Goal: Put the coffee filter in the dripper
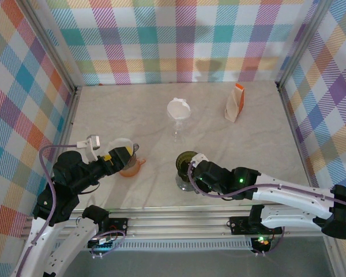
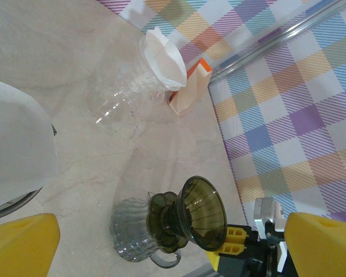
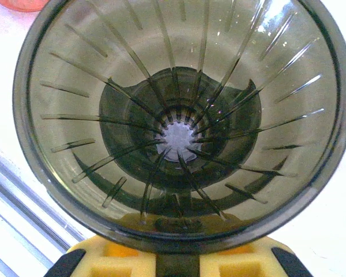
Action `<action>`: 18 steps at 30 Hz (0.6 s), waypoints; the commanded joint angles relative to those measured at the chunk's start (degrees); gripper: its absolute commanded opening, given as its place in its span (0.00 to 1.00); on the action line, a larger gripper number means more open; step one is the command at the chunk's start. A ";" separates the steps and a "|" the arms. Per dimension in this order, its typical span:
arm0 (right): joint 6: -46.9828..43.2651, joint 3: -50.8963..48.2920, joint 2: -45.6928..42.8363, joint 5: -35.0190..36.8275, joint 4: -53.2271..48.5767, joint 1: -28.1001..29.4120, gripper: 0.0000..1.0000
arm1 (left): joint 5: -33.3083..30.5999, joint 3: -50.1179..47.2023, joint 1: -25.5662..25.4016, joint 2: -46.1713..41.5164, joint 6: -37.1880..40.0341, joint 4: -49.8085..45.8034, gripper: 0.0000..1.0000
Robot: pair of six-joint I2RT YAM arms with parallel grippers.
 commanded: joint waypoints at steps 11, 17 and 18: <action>4.12 -1.22 -3.42 1.70 -0.39 0.37 0.67 | 0.78 0.46 -0.37 0.31 0.15 0.74 1.00; 4.24 -0.37 -6.51 8.05 -0.78 0.30 0.69 | 0.78 0.27 -0.37 0.27 0.04 0.74 1.00; 4.00 0.22 -6.62 9.74 -0.65 0.32 0.69 | 0.75 0.20 -0.37 0.15 0.05 0.80 1.00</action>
